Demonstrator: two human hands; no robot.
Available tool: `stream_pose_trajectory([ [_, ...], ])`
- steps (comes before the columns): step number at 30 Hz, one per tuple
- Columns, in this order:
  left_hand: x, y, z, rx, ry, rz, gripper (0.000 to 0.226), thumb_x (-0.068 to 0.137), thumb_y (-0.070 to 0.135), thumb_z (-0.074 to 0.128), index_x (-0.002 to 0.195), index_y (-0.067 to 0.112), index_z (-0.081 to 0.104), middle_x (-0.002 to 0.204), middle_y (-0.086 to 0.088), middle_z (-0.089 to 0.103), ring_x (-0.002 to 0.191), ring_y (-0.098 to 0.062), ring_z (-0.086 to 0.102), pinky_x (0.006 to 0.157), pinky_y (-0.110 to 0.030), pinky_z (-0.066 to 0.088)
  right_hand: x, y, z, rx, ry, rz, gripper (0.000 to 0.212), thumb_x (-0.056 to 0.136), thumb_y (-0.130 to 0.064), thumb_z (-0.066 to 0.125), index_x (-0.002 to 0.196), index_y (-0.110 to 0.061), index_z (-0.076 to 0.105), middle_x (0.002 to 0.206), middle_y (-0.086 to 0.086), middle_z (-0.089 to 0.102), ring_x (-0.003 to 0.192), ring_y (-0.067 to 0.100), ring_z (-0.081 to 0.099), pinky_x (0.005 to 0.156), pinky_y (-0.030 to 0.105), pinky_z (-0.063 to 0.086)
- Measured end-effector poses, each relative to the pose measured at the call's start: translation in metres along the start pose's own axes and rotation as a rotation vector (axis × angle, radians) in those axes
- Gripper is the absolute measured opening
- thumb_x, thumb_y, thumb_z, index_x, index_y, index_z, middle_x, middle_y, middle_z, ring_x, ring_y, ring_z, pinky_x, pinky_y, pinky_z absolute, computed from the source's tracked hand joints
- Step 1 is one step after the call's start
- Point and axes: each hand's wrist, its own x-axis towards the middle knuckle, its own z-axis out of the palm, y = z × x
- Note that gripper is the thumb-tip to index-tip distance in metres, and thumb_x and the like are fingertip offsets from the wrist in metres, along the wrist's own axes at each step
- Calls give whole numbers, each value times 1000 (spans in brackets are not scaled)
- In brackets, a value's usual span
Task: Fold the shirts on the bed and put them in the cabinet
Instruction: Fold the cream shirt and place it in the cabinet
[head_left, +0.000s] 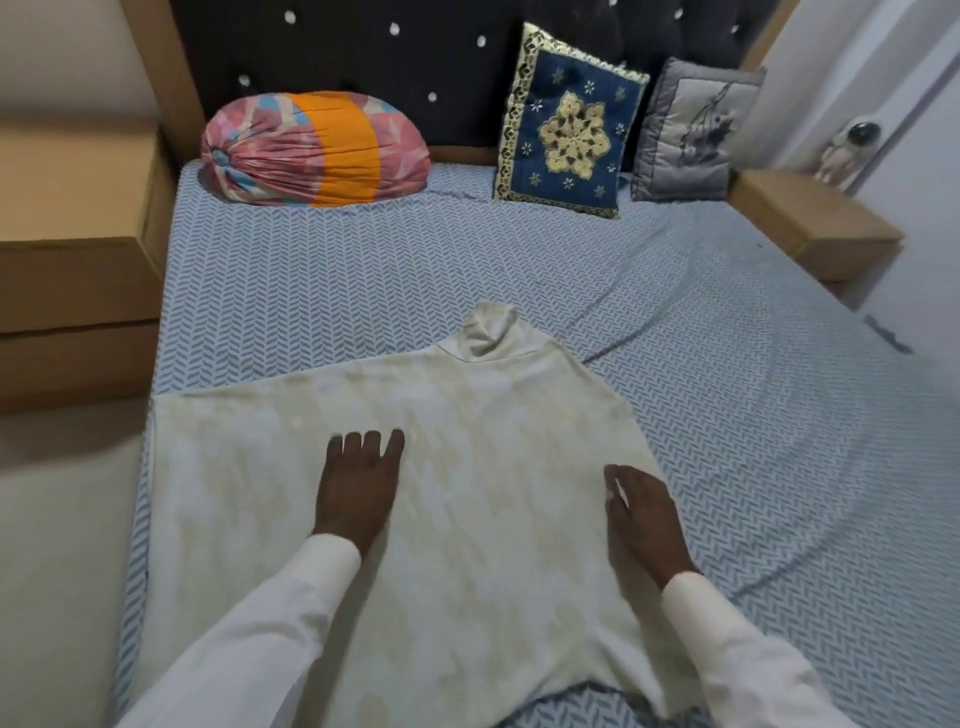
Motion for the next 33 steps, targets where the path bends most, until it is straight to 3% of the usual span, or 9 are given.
stream_pose_trajectory([
  [4,-78,33,-8,-93,21,92,27,74,12,48,95,11,65,76,-9,55,66,-31,54,62,-36,42,-58,33,-13,58,111,291,44,89,-15,56,131,-3,55,127,23,56,115,44,54,101,51,43],
  [8,-162,48,-19,-289,-208,127,26,88,41,36,96,24,54,81,5,52,71,-21,57,56,-30,43,-106,55,-30,40,-35,632,59,87,-51,61,129,-10,53,130,23,52,122,41,46,102,47,38],
  [12,-199,40,-36,-321,-430,153,45,82,69,46,107,32,45,95,15,47,90,-11,53,69,-29,45,-118,58,-40,282,-158,554,66,63,-71,74,94,-14,64,91,11,70,92,30,66,80,41,52],
  [14,-215,39,-44,-255,-479,164,55,74,70,57,110,31,44,103,12,49,97,-13,52,74,-31,47,-123,53,-53,419,-267,568,58,63,-61,82,73,-7,64,73,9,69,75,26,65,66,36,50],
  [20,-262,30,-61,-8,-551,93,53,76,45,62,119,23,40,118,1,47,109,-21,49,74,-33,43,-142,48,-71,847,-359,575,17,90,-16,68,92,-1,59,78,14,64,68,25,58,56,27,49],
  [22,-272,24,-61,80,-579,31,59,79,31,62,130,21,33,126,-2,43,114,-24,48,76,-34,43,-151,51,-72,814,-196,515,21,91,-23,66,84,-8,53,72,10,56,67,22,52,52,23,43],
  [24,-280,18,-60,143,-610,-27,69,80,23,62,139,19,27,131,-5,40,116,-27,50,78,-36,44,-157,58,-68,669,-69,496,24,89,-27,69,95,-7,56,94,16,62,88,26,57,72,32,44],
  [29,-287,9,-54,169,-635,-61,71,87,25,57,147,17,21,134,-10,45,116,-30,56,87,-39,47,-173,46,-68,106,-75,513,42,87,-34,65,120,-13,50,123,22,58,116,40,55,95,46,44],
  [33,-287,9,-57,216,-604,-67,50,92,19,51,139,13,35,130,-11,51,118,-30,52,89,-40,47,-176,-6,-53,97,60,80,33,79,-33,71,106,-19,58,99,9,60,102,35,59,86,42,49],
])
